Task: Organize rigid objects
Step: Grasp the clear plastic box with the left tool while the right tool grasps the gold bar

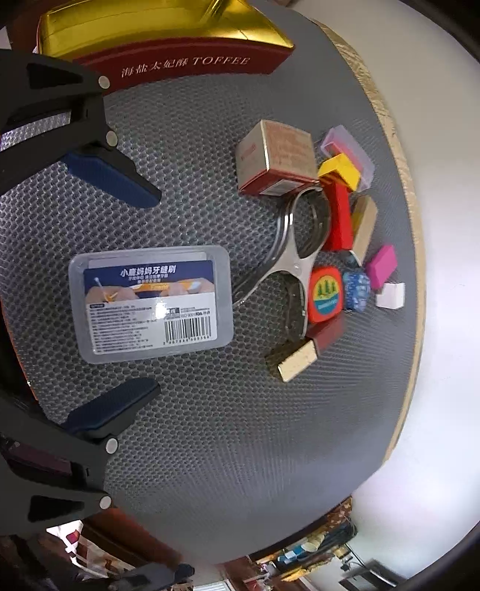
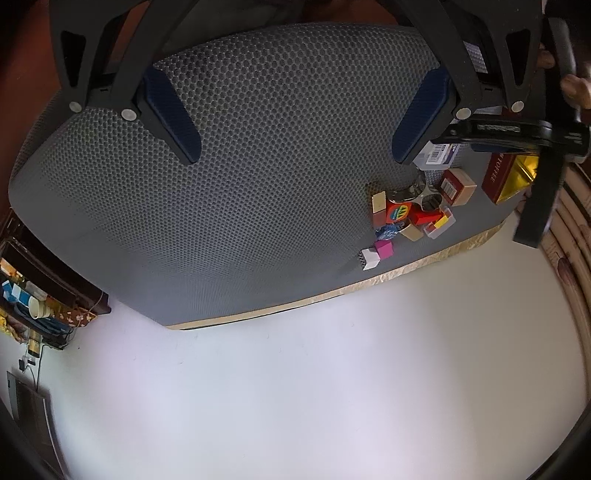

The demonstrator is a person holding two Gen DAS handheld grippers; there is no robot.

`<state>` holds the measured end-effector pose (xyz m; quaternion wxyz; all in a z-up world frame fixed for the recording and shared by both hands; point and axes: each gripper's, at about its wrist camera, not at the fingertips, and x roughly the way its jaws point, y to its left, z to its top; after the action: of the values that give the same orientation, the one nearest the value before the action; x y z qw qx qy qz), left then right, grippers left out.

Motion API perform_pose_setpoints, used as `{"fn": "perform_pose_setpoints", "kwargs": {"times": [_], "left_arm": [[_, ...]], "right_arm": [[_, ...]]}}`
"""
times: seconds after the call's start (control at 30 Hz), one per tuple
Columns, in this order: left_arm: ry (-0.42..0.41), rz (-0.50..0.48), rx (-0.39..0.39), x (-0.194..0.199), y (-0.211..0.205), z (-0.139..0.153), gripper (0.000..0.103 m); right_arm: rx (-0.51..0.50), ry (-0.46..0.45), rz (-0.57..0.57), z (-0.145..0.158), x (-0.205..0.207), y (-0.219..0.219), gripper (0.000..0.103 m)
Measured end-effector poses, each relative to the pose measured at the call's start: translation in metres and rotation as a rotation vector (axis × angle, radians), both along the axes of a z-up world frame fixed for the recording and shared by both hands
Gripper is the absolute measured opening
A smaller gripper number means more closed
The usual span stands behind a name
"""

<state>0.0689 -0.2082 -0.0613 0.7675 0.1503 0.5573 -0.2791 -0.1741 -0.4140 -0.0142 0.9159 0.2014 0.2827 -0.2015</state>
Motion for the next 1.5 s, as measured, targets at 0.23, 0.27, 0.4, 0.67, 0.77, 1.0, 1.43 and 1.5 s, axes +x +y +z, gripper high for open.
{"fn": "perform_pose_setpoints", "kwargs": {"times": [0.23, 0.27, 0.4, 0.67, 0.77, 1.0, 1.43, 1.5], "left_arm": [[0.021, 0.020, 0.032, -0.003, 0.001, -0.023, 0.063], [-0.008, 0.028, 0.029, -0.002, 0.001, -0.023, 0.063], [-0.001, 0.030, 0.012, -0.001, 0.007, -0.022, 0.063], [0.027, 0.085, -0.075, -0.024, 0.032, -0.007, 0.063], [0.022, 0.104, -0.108, -0.033, 0.049, 0.004, 0.063], [-0.008, 0.153, -0.146, -0.044, 0.088, 0.030, 0.063], [-0.042, 0.218, -0.193, -0.045, 0.111, 0.051, 0.063], [-0.043, 0.223, -0.192, -0.048, 0.114, 0.053, 0.063]], "right_arm": [[0.036, 0.026, 0.010, -0.008, 0.005, -0.002, 0.103], [0.040, 0.027, 0.008, -0.009, 0.005, -0.002, 0.103], [0.054, 0.030, 0.002, -0.012, 0.005, -0.004, 0.103], [0.049, 0.038, 0.009, -0.015, 0.005, -0.003, 0.103], [0.055, 0.042, 0.031, -0.016, 0.008, -0.001, 0.103], [0.023, 0.093, 0.196, -0.010, 0.044, 0.011, 0.103], [-0.115, 0.295, 0.469, -0.042, 0.175, 0.037, 0.061], [-0.121, 0.301, 0.474, -0.044, 0.180, 0.039, 0.061]]}}
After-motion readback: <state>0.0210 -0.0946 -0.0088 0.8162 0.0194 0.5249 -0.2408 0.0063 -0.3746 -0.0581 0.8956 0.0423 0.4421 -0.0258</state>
